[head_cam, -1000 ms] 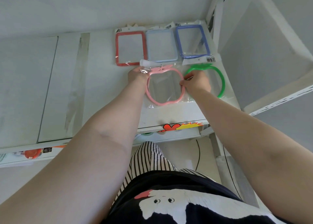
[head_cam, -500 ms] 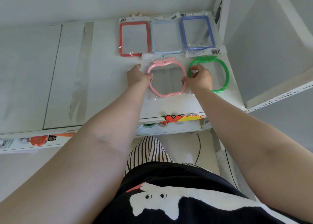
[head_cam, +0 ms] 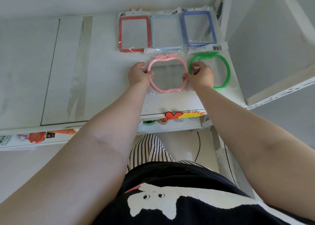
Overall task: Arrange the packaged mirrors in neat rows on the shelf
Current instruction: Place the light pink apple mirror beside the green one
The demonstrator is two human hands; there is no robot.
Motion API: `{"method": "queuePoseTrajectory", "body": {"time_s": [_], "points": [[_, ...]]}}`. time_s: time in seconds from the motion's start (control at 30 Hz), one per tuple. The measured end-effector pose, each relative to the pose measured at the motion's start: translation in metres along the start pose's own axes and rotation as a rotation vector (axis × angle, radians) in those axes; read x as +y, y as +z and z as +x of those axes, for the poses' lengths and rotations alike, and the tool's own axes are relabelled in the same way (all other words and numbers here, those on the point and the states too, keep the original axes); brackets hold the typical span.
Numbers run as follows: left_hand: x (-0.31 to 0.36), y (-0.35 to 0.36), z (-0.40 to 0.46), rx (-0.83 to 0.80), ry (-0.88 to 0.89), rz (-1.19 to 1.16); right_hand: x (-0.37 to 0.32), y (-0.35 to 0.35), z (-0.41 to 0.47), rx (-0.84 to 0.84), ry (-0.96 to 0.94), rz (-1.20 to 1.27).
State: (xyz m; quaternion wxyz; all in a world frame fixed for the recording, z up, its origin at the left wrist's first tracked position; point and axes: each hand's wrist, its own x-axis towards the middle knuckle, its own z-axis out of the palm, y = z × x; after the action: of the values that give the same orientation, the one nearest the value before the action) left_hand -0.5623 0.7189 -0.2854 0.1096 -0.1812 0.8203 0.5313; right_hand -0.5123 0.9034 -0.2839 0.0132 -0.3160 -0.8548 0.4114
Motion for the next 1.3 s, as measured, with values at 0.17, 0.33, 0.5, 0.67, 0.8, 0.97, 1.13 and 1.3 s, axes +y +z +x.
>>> {"method": "queuePoseTrajectory", "body": {"time_s": [0.17,0.33,0.5,0.67,0.8,0.97,1.13,1.3], "points": [[0.002,-0.003,-0.009,-0.015,0.030,0.025,0.001,0.001,-0.004,0.097,-0.034,-0.159],[-0.001,-0.004,-0.010,-0.058,0.028,0.074,-0.001,0.001,-0.005,0.052,0.011,-0.194],[-0.002,-0.004,-0.008,-0.046,0.032,0.079,0.000,0.002,-0.004,0.052,0.019,-0.190],[-0.003,-0.004,-0.007,-0.038,0.051,0.101,-0.002,0.000,-0.003,0.049,0.022,-0.202],[-0.003,-0.009,-0.010,-0.017,0.071,0.150,-0.006,-0.003,-0.007,0.057,-0.013,-0.193],[-0.002,-0.029,-0.026,-0.011,0.167,0.273,-0.019,-0.004,-0.023,-0.010,-0.099,-0.179],[-0.017,-0.070,-0.049,-0.039,0.235,0.493,-0.042,0.008,-0.057,-0.161,-0.208,-0.190],[-0.042,-0.122,-0.069,-0.055,0.254,0.609,-0.068,0.032,-0.102,-0.311,-0.361,-0.262]]}}
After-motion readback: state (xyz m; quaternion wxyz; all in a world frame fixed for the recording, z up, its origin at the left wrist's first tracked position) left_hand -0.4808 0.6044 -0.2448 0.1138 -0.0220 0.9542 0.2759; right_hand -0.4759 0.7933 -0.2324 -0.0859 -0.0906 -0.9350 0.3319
